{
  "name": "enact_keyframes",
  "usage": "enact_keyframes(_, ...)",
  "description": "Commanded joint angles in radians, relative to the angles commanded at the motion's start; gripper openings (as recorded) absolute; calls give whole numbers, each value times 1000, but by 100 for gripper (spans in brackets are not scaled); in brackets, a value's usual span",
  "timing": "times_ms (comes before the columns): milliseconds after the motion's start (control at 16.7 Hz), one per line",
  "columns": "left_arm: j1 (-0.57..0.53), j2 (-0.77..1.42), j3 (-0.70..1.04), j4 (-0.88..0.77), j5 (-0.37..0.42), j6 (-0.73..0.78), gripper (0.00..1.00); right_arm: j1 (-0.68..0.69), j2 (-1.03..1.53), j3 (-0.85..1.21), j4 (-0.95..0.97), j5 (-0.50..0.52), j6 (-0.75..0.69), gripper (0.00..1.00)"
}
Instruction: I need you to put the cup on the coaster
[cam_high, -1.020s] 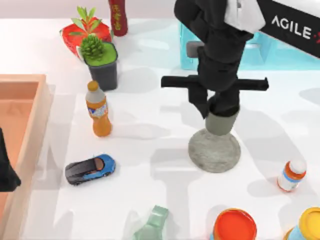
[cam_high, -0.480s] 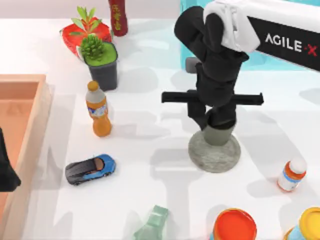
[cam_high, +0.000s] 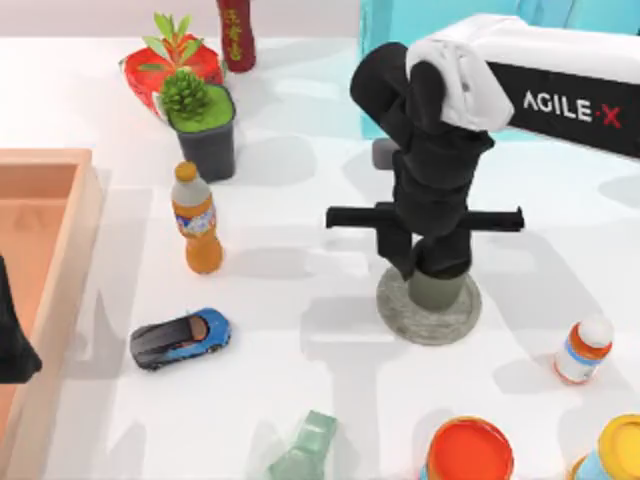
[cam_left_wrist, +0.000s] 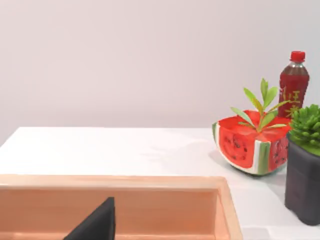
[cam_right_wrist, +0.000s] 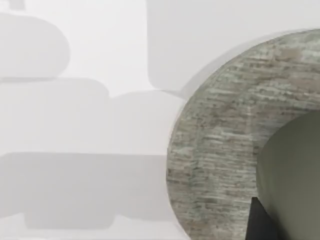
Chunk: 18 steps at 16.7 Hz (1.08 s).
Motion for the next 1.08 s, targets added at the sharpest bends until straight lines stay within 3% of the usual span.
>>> enact_keyframes(720,0,0,0,0,0,0,100,0,0,0,0,0,0,98)
enact_keyframes(1080,0,0,0,0,0,0,100,0,0,0,0,0,0,100)
